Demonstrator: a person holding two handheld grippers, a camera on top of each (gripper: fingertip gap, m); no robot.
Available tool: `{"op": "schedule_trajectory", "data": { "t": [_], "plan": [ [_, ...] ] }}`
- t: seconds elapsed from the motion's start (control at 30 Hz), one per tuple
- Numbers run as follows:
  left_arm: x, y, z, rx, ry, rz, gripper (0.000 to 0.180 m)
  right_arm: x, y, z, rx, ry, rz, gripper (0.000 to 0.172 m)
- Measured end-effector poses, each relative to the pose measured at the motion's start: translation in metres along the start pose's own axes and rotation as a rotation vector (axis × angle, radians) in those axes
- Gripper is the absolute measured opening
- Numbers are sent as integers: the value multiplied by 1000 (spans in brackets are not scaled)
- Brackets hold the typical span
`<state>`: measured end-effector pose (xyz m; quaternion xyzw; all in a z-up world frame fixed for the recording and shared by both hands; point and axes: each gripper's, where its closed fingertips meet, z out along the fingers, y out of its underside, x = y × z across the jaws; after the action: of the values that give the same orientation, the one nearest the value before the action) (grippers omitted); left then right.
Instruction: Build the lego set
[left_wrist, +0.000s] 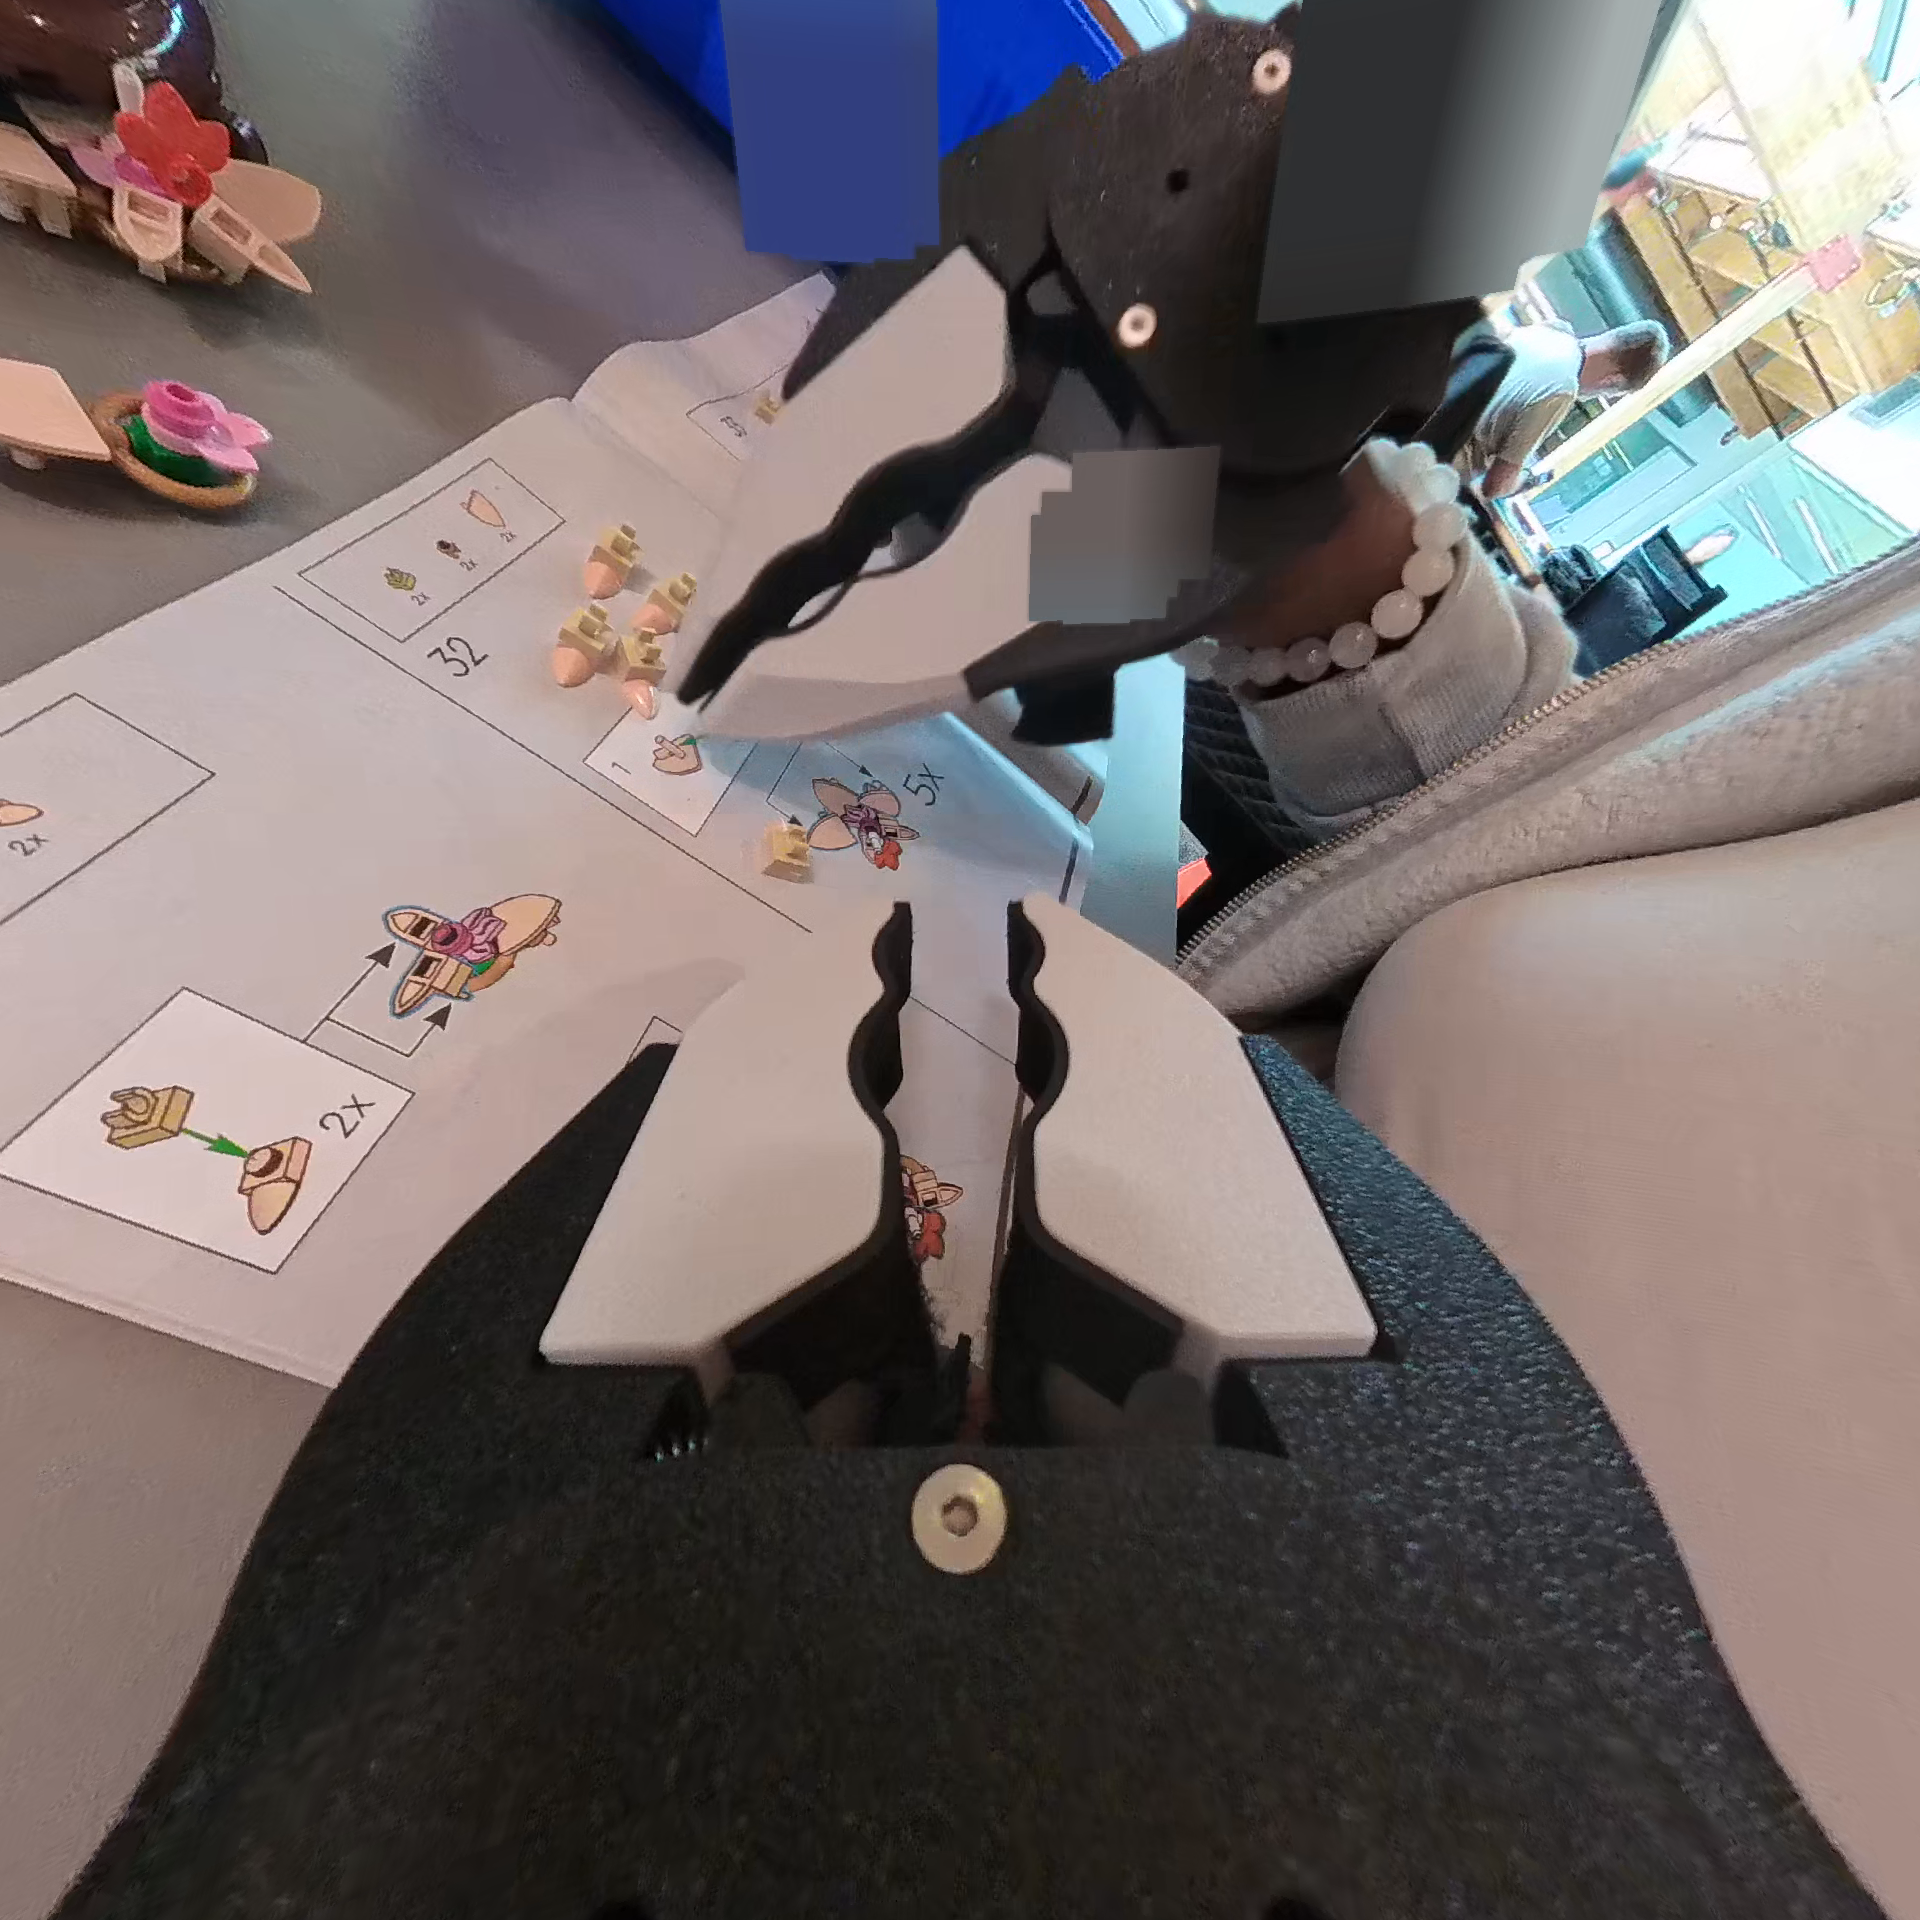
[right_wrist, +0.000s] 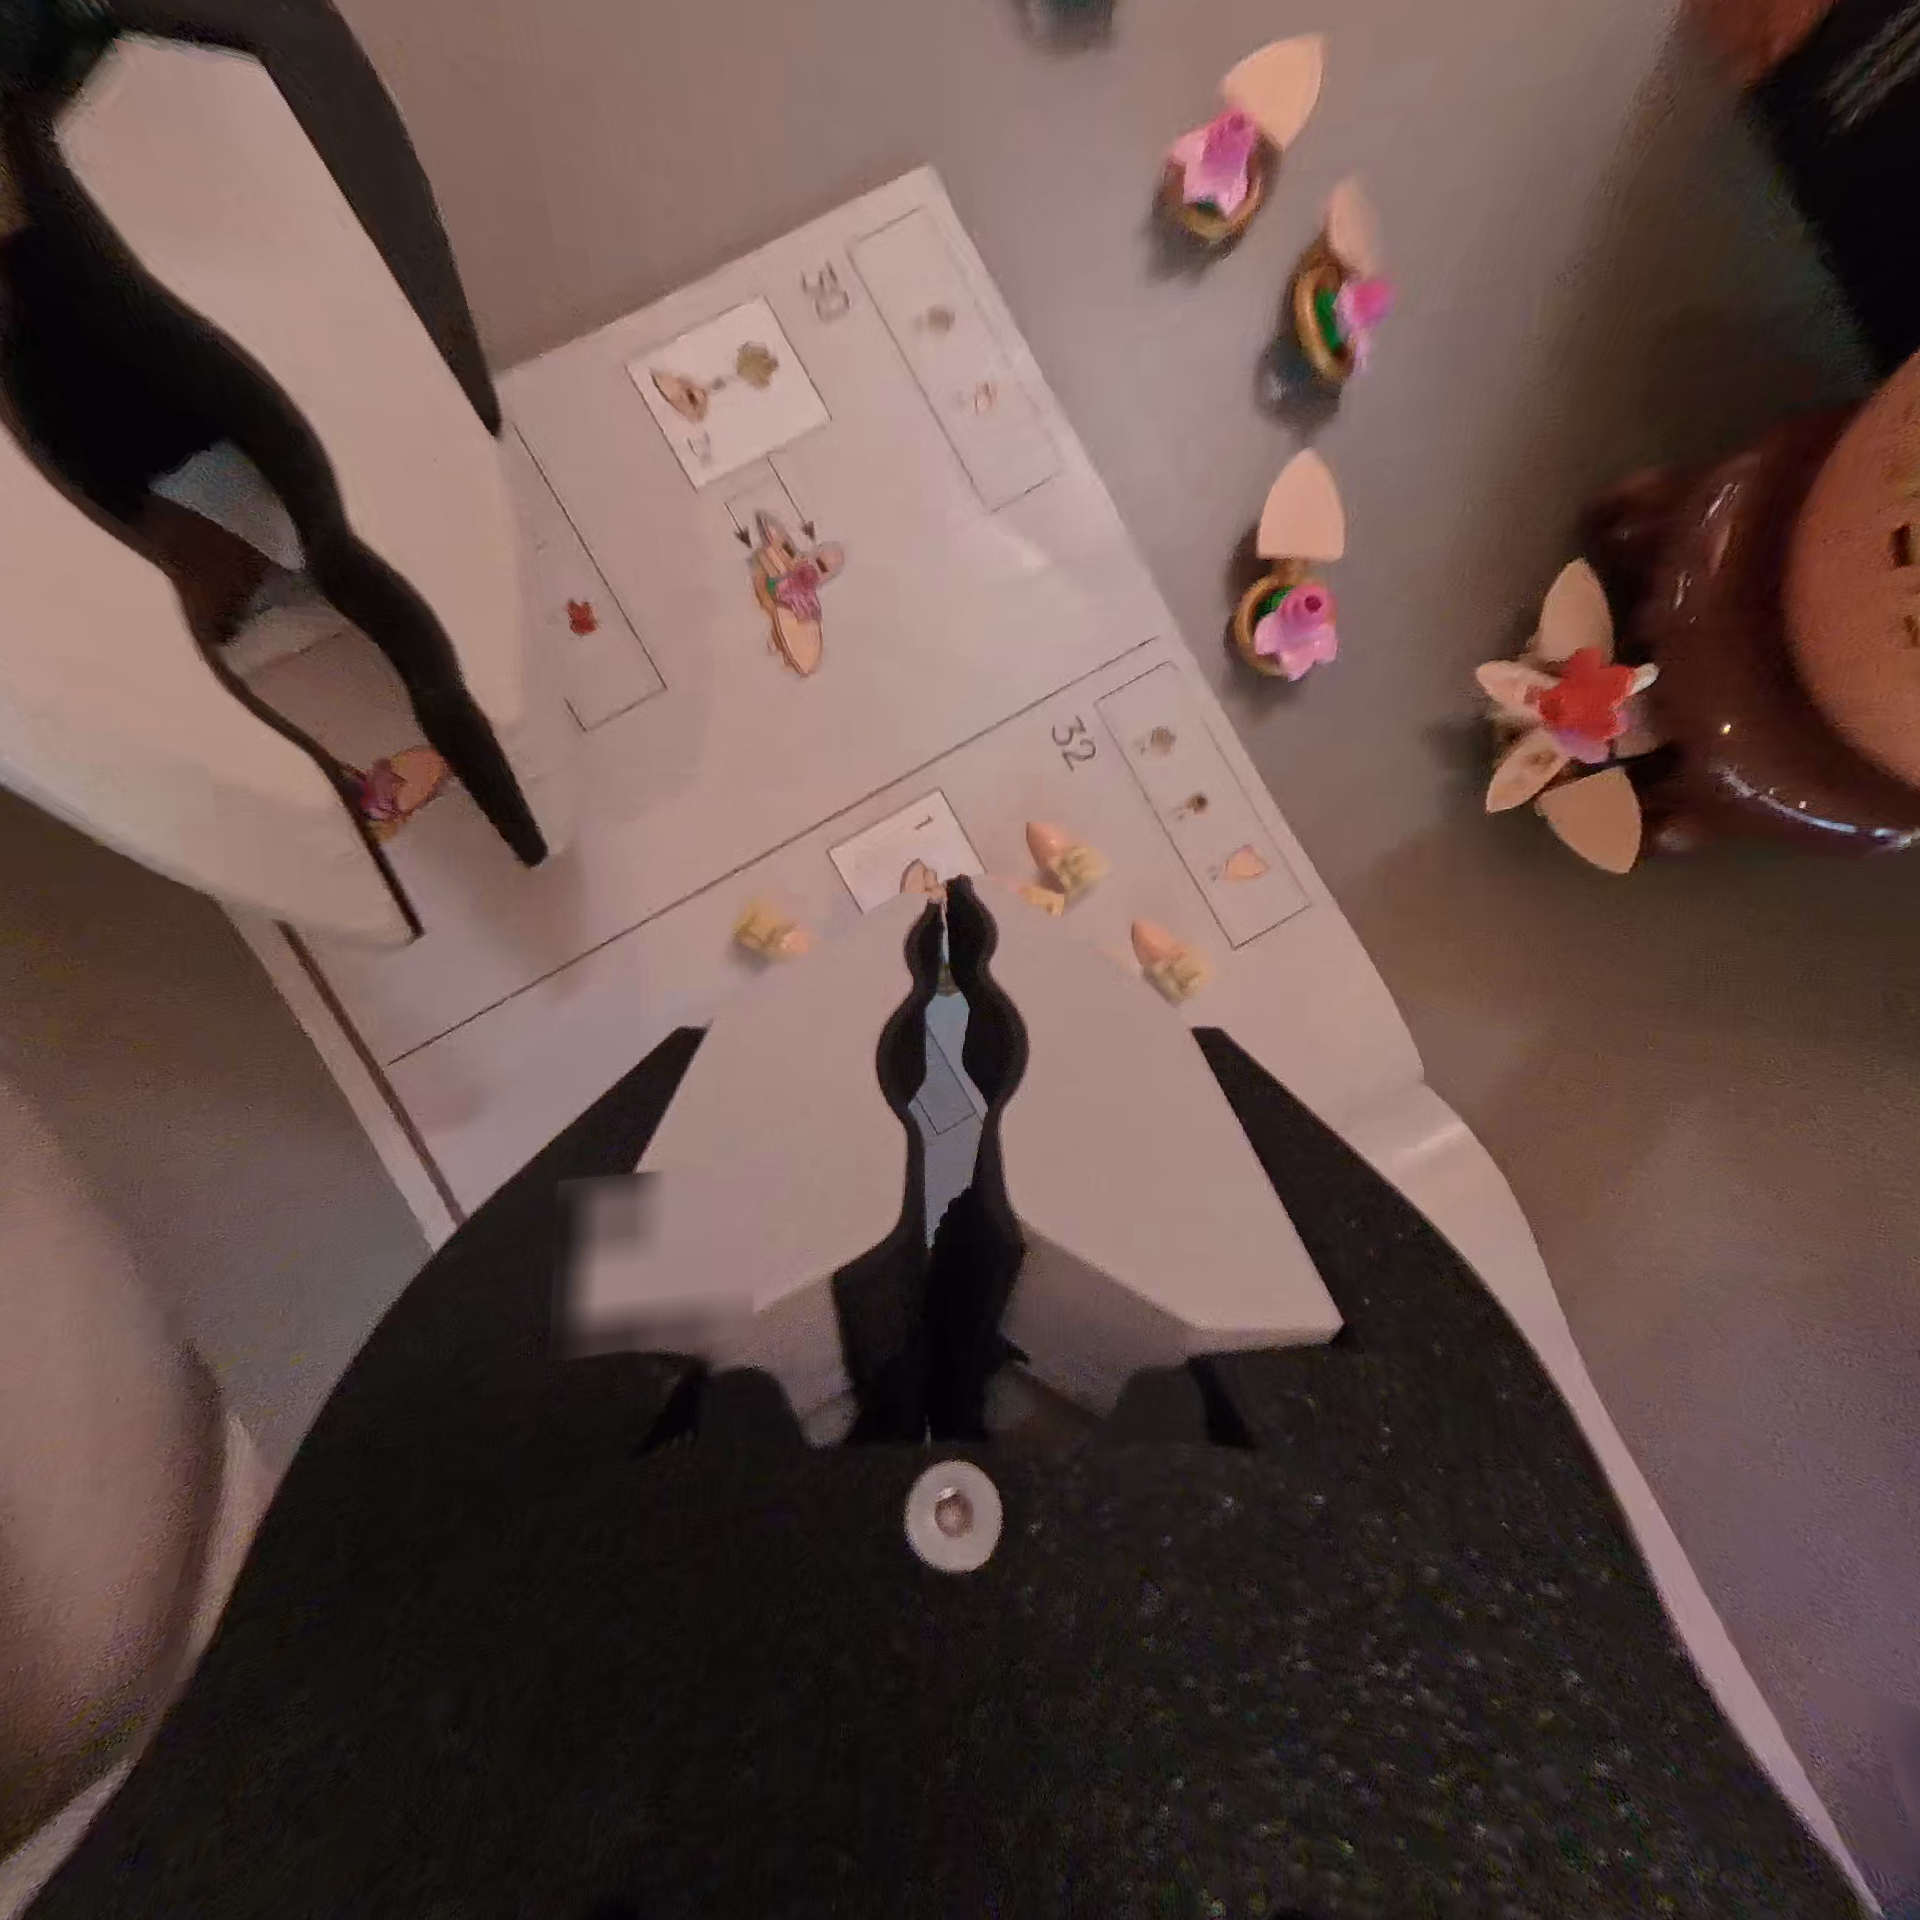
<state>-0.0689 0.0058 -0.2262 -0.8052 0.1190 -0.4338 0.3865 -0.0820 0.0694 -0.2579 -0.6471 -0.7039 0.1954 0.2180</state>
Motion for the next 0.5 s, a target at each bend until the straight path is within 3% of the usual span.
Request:
{"op": "schedule_trajectory", "data": {
  "t": [0.1, 0.17, 0.27, 0.33, 0.37, 0.47, 0.5],
  "plan": [
    [-1, 1, 1, -7, -16, 5, 18, 3, -7, -19, 113, 14, 10, 3],
    [-2, 2, 2, -20, -27, 10, 18, 16, -6, -44, 214, 118, -26, 9],
    [-3, 5, 4, -46, -42, 16, 18, 43, -15, -118, 543, 393, -113, 22],
    [-4, 8, 6, -70, -56, 23, 18, 52, -14, -179, 789, 578, -125, 43],
    [-5, 10, 8, -84, -63, 31, 19, 56, -7, -199, 839, 640, -123, 43],
    [-3, 15, 11, -130, -76, 67, 18, 70, 32, -211, 654, 708, -89, 0],
    [-3, 16, 12, -139, -82, 84, 18, 75, 48, -207, 553, 713, -74, 0]
  ]
}}
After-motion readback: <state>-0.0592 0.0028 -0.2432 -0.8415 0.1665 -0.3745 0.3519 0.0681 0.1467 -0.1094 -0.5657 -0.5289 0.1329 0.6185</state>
